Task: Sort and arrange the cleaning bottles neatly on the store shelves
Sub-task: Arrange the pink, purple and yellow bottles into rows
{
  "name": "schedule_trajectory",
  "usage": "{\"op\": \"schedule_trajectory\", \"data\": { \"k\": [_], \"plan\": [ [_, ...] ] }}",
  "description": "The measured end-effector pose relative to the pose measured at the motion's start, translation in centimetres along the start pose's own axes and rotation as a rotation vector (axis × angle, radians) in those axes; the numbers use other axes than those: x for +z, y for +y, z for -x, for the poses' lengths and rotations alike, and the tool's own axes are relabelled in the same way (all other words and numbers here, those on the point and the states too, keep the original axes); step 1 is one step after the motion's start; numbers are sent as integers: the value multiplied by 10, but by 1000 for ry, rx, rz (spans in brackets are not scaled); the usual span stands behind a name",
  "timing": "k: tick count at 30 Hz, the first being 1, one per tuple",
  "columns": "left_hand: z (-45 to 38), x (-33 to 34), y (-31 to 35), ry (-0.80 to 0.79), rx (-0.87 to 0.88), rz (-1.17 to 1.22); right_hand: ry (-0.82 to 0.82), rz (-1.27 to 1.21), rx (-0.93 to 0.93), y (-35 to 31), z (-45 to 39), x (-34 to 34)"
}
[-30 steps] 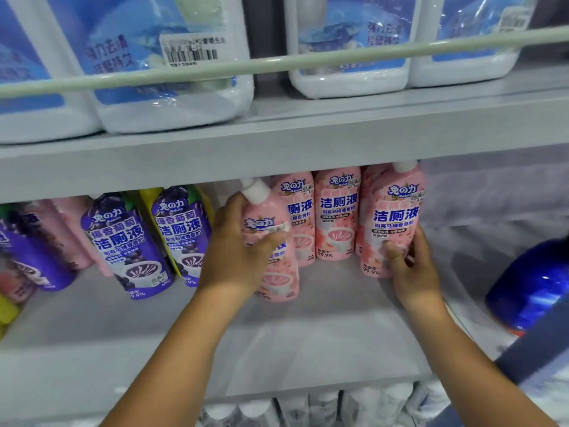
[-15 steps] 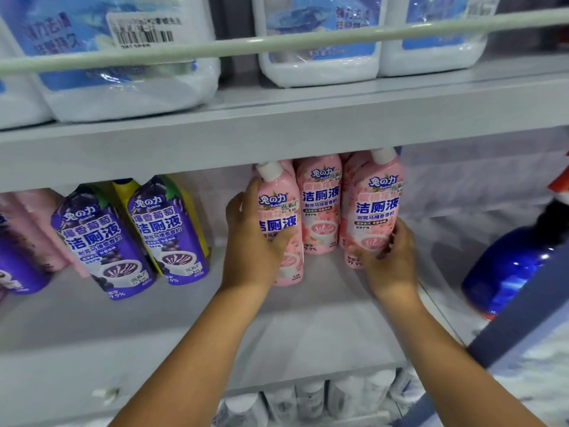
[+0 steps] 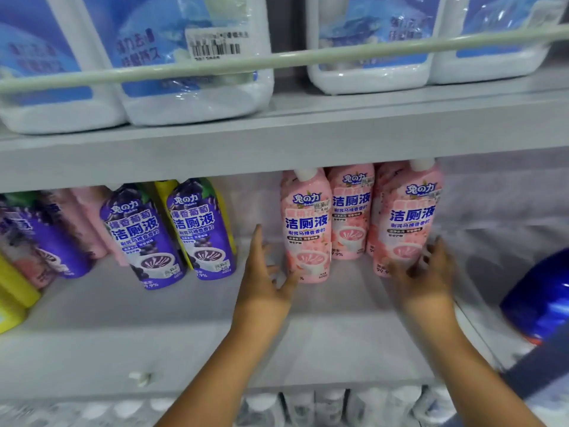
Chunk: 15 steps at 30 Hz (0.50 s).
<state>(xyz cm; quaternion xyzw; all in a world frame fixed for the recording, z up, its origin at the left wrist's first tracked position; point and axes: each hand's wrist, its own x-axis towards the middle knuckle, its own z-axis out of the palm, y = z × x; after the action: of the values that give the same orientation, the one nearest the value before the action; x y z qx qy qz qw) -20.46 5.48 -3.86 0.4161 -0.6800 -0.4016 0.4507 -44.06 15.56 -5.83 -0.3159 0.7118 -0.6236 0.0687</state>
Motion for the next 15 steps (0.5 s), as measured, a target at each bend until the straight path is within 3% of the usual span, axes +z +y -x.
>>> {"op": "schedule_trajectory", "data": {
  "k": [2,4,9,15],
  "plan": [
    [18,-27,-8,69,-24,31,92,-50,6,-8,24,-4],
    [31,-59,-13,138,-87,75,43,-84,-47,-22,49,3],
    [50,-141,-15,348,-123,68,-450,-232,-62,-52,95,78],
    [73,-231,-29,586,-203,-31,-723,-368,-75,-104,140,173]
  ]
}}
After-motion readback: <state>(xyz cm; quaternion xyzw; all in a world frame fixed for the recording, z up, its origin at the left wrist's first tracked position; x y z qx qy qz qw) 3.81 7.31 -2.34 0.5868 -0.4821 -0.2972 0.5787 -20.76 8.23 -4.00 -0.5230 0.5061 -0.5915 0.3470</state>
